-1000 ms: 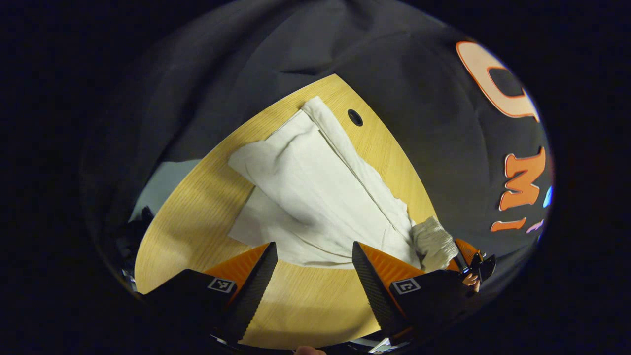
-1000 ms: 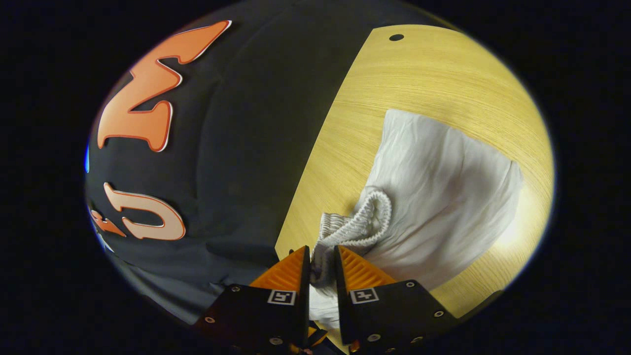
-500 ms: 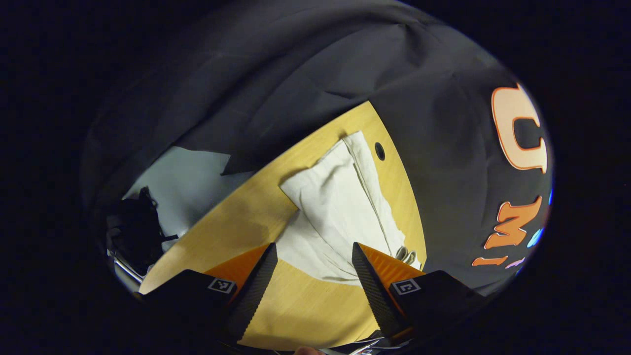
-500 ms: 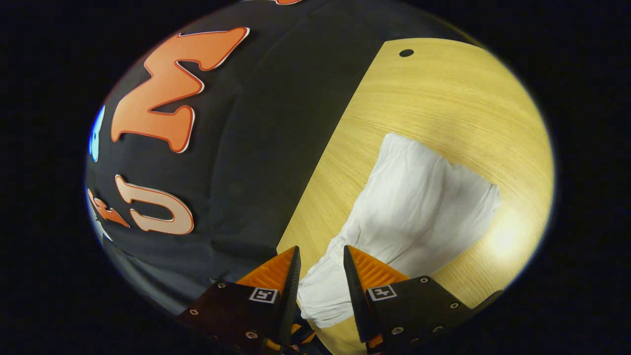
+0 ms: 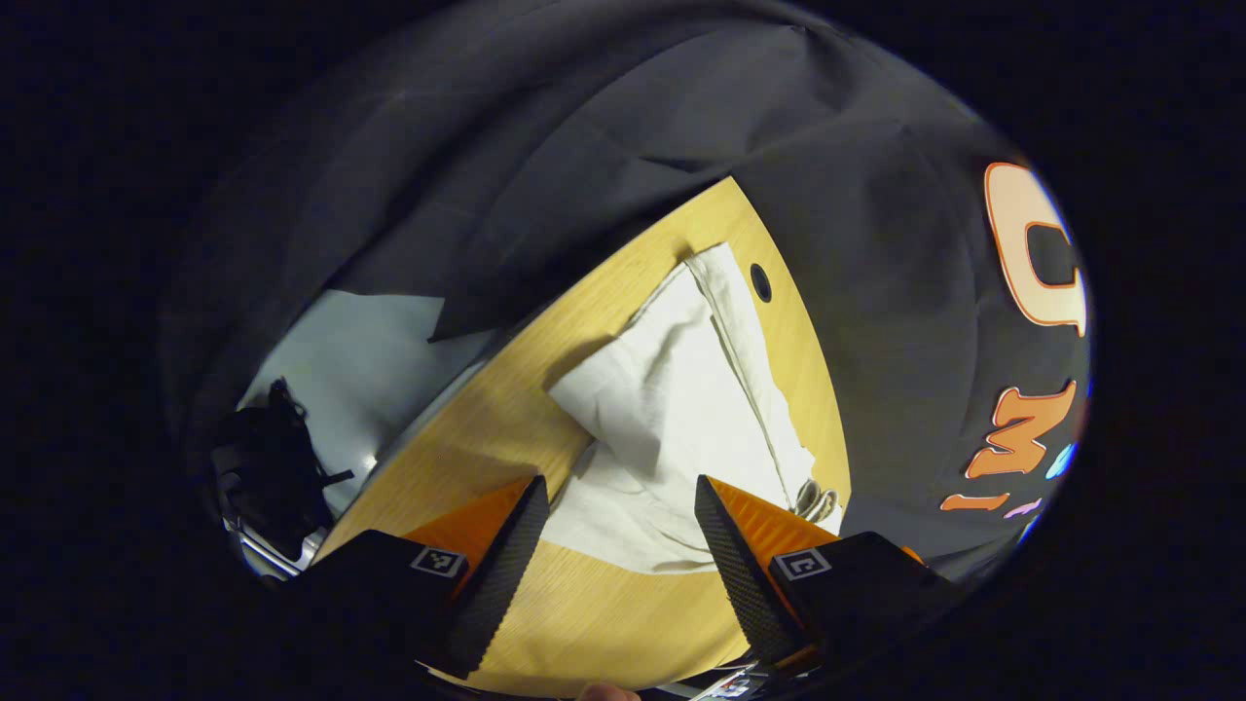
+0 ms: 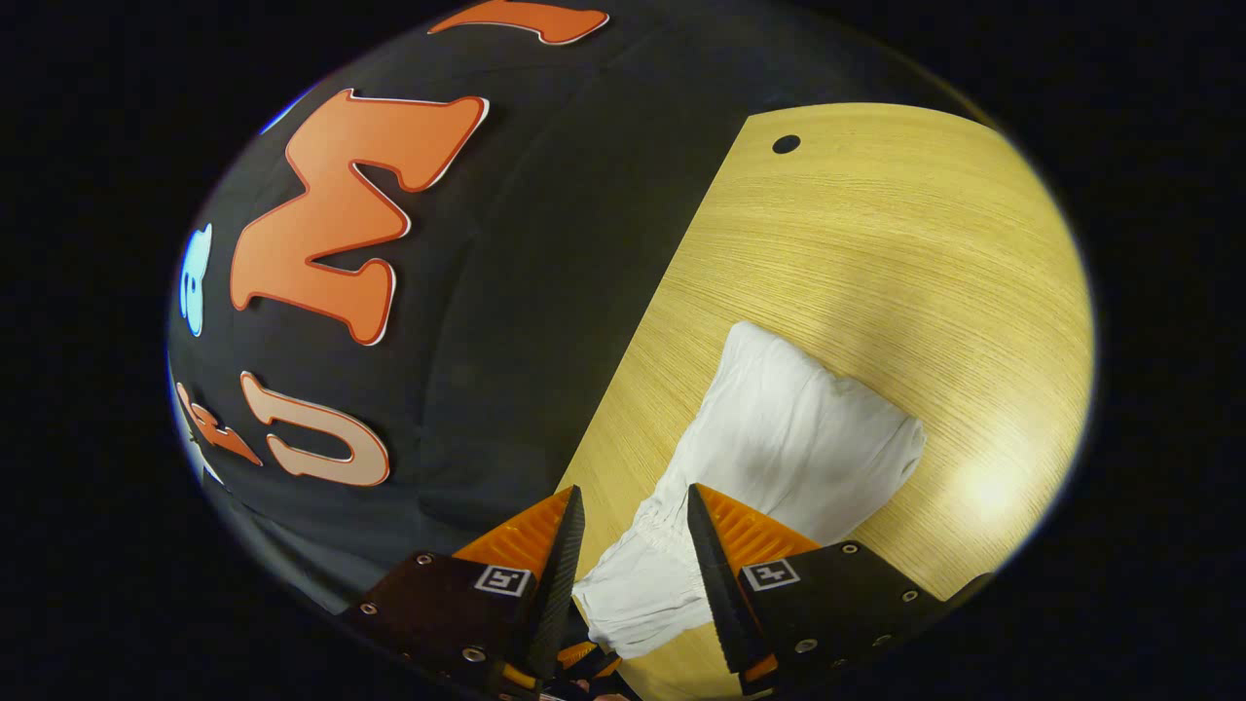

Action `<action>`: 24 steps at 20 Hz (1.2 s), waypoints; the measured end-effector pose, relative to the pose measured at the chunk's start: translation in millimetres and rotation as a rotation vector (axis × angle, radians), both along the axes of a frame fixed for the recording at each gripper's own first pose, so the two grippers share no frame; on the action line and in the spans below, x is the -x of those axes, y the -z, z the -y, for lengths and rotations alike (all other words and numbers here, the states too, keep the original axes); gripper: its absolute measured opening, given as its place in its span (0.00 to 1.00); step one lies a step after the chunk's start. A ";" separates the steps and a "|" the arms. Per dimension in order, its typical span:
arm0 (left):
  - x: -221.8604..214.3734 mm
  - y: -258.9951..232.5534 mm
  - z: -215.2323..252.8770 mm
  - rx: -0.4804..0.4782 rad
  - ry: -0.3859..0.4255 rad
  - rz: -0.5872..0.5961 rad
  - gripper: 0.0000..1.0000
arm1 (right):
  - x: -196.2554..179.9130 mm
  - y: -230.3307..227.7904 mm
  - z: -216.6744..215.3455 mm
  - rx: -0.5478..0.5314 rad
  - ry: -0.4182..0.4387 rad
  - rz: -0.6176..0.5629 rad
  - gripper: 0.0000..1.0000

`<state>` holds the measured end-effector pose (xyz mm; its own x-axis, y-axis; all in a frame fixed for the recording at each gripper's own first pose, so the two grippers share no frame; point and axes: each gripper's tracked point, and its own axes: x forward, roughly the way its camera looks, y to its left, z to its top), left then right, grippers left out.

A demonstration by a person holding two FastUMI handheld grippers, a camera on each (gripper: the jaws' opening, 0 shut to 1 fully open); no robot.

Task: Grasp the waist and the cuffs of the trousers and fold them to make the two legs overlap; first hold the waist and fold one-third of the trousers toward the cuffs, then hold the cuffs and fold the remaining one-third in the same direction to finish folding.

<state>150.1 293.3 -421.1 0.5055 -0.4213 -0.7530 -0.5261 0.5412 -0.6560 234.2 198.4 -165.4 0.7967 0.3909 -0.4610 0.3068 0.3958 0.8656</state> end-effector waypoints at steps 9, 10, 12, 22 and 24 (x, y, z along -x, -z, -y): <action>-40.7 10.6 30.5 -0.053 0.026 0.029 0.83 | 18.4 11.5 39.6 0.010 0.051 -0.024 0.66; -41.2 15.2 32.1 -0.068 0.021 0.017 0.68 | 20.9 13.1 45.1 0.009 0.058 -0.026 0.66; -34.5 20.1 31.9 -0.092 -0.005 -0.015 0.37 | 23.7 16.7 56.4 0.005 0.073 -0.035 0.66; -51.5 -48.5 49.0 -0.258 -0.050 0.117 0.09 | 46.7 26.7 97.8 0.118 0.021 -0.021 0.74; -58.1 -68.1 60.9 -0.273 -0.035 0.151 0.09 | 49.9 29.5 104.7 0.147 0.000 -0.013 0.82</action>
<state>208.2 232.4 -353.0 0.6313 -0.1942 -0.7508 -0.4550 0.6912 -0.5614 184.3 93.8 -195.0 0.7900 0.3187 -0.5238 0.3176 0.5182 0.7941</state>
